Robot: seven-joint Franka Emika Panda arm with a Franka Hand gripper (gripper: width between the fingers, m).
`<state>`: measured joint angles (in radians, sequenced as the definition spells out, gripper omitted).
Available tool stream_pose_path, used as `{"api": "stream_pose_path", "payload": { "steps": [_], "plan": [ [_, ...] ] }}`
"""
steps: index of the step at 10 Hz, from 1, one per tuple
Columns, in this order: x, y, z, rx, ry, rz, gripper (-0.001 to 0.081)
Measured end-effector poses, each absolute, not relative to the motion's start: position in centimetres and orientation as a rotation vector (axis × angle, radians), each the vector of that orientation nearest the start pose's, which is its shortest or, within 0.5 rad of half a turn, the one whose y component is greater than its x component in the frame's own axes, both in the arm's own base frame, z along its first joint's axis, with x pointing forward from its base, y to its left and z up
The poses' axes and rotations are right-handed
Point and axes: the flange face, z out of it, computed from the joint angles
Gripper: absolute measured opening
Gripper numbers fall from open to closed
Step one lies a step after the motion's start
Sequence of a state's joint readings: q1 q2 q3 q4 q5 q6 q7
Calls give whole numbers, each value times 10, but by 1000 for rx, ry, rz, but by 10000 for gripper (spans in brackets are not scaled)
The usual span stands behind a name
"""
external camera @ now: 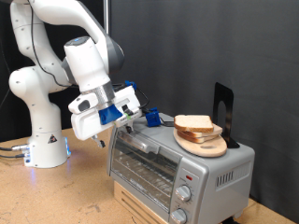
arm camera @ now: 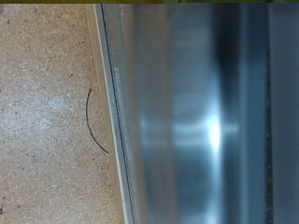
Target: Make a piece of toast with the oven
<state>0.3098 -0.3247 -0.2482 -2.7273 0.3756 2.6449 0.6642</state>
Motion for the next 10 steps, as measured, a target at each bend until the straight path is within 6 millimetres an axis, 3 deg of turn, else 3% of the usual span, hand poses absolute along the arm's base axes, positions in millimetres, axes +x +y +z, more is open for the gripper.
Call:
{"api": "stream_pose_path", "payload": {
  "steps": [5,10],
  "plan": [
    [420,5,345,-2523,1271,-175,688],
    [433,-22,332,-2583,1335,-215,688]
  ]
}}
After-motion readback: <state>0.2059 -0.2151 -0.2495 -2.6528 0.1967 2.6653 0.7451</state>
